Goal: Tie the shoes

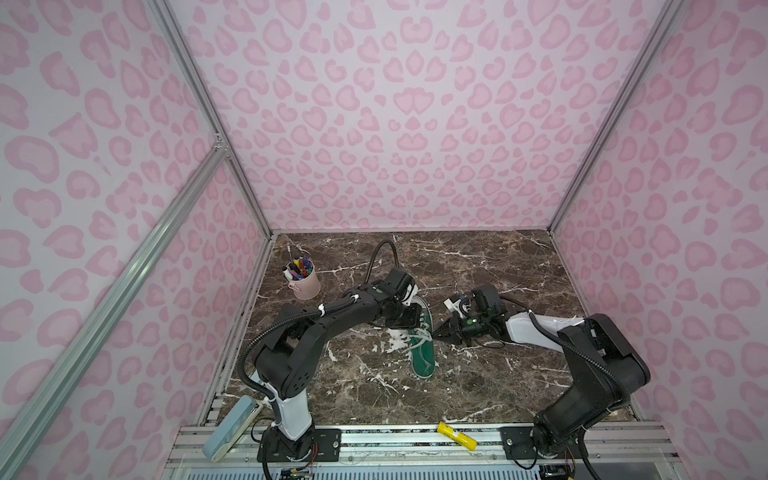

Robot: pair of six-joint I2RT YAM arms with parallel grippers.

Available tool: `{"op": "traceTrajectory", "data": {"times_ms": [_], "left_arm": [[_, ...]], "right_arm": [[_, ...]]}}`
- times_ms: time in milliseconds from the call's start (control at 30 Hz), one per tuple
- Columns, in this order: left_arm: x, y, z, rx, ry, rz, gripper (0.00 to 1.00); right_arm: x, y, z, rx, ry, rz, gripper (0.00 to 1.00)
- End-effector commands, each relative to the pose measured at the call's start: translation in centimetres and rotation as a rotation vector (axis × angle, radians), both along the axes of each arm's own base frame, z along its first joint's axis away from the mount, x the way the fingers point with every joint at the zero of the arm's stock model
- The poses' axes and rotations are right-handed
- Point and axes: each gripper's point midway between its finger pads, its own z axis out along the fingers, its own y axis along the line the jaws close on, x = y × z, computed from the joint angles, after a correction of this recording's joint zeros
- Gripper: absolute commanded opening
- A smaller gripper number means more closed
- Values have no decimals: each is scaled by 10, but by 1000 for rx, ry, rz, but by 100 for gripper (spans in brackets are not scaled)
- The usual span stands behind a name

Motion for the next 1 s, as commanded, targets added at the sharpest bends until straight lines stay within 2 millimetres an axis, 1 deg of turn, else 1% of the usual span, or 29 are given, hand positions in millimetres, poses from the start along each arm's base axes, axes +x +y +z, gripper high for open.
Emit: {"op": "traceTrajectory", "data": {"times_ms": [0,100,267,500,633,767,967], "left_arm": [[-1,6,2,16,-12,-3,3],[-1,9,2,23,-14,0,3],[-1,22,0,44,-15,17,3],[3,37,1,81,-24,30,3],[7,41,3,85,-29,32,3],[8,50,0,111,-28,38,3],[8,53,-2,112,-21,36,3]], "right_arm": [[-3,-4,-4,-18,1,6,0],[-2,-4,-2,-21,-7,8,0],[-2,-7,-5,-36,-6,4,0],[3,-4,2,-15,-29,2,0],[5,1,5,-4,-37,11,0],[8,7,6,3,-45,17,0],[14,7,7,-5,-62,14,0]]}}
